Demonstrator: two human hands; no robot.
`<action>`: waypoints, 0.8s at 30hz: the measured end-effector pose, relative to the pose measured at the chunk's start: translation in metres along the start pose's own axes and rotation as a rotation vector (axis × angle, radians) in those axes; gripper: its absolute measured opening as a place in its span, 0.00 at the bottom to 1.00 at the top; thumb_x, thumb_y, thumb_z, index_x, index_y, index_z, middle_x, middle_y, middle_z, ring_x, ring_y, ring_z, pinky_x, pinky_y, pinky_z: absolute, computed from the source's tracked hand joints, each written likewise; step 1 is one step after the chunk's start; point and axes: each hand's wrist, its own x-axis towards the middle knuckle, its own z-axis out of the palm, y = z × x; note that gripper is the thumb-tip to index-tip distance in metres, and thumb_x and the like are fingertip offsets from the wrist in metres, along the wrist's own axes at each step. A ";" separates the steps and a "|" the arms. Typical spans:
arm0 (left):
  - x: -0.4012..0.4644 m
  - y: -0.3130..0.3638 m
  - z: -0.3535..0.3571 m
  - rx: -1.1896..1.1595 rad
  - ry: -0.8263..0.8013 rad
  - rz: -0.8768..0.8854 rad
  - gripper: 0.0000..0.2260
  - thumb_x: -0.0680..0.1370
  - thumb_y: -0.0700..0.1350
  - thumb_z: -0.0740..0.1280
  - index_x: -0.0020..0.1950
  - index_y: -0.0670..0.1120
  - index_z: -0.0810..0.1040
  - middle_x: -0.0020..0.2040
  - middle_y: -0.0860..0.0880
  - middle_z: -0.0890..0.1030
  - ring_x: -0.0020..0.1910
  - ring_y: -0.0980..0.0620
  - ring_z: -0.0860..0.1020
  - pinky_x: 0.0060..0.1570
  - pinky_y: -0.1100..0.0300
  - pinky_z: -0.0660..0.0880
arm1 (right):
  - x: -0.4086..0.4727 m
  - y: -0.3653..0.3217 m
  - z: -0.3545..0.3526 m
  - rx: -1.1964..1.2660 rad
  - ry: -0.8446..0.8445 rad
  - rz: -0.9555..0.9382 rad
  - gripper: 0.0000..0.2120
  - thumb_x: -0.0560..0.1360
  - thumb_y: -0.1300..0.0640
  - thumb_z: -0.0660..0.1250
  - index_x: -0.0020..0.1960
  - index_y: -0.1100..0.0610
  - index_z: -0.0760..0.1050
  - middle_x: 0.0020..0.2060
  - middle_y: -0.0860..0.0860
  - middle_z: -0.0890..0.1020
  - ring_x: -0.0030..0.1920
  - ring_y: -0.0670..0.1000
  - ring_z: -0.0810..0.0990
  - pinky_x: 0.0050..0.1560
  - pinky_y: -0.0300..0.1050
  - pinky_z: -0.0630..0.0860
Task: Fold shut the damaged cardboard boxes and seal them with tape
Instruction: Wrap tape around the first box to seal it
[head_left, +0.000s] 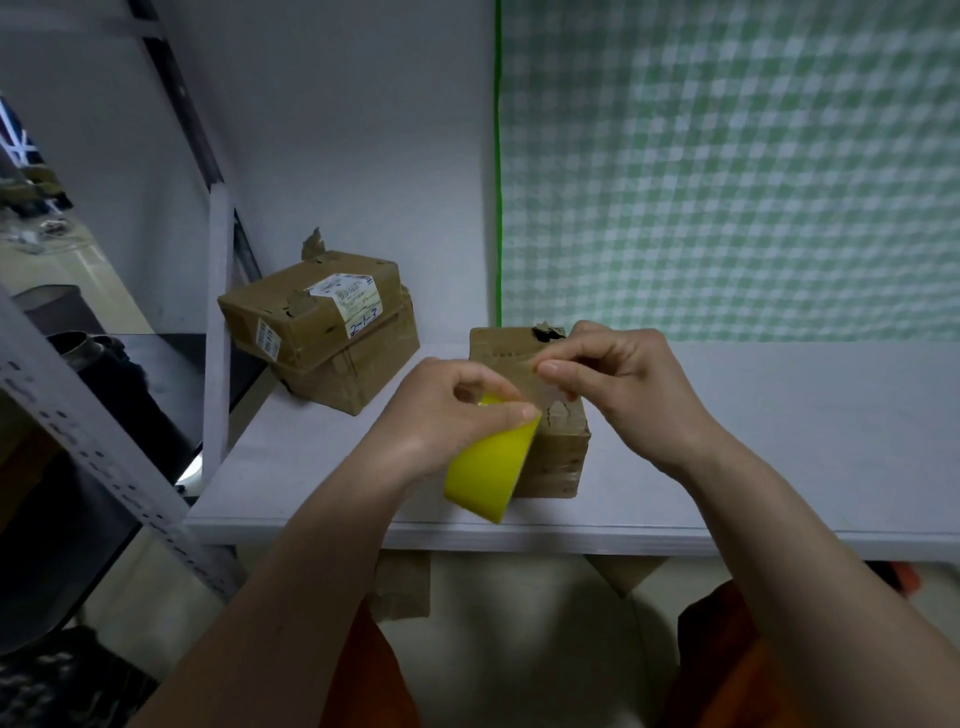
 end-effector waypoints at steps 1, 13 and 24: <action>0.001 0.001 0.001 0.013 0.035 0.035 0.08 0.64 0.49 0.79 0.40 0.53 0.84 0.54 0.54 0.79 0.56 0.56 0.76 0.56 0.59 0.73 | -0.001 -0.002 0.001 -0.011 -0.011 -0.016 0.05 0.73 0.64 0.68 0.45 0.58 0.83 0.31 0.42 0.77 0.35 0.43 0.75 0.42 0.37 0.72; 0.009 0.004 0.030 -0.213 0.229 0.158 0.09 0.71 0.40 0.75 0.38 0.55 0.83 0.35 0.56 0.84 0.37 0.61 0.80 0.41 0.66 0.74 | -0.014 0.007 0.000 -0.361 0.030 -0.219 0.17 0.77 0.62 0.64 0.63 0.48 0.75 0.49 0.47 0.76 0.53 0.40 0.74 0.53 0.30 0.69; 0.015 -0.020 0.040 -0.357 0.522 -0.096 0.06 0.75 0.42 0.70 0.39 0.50 0.81 0.29 0.53 0.78 0.32 0.54 0.77 0.45 0.48 0.79 | -0.046 0.021 -0.010 0.027 -0.144 0.220 0.13 0.65 0.48 0.74 0.46 0.52 0.80 0.39 0.47 0.82 0.40 0.43 0.79 0.42 0.34 0.74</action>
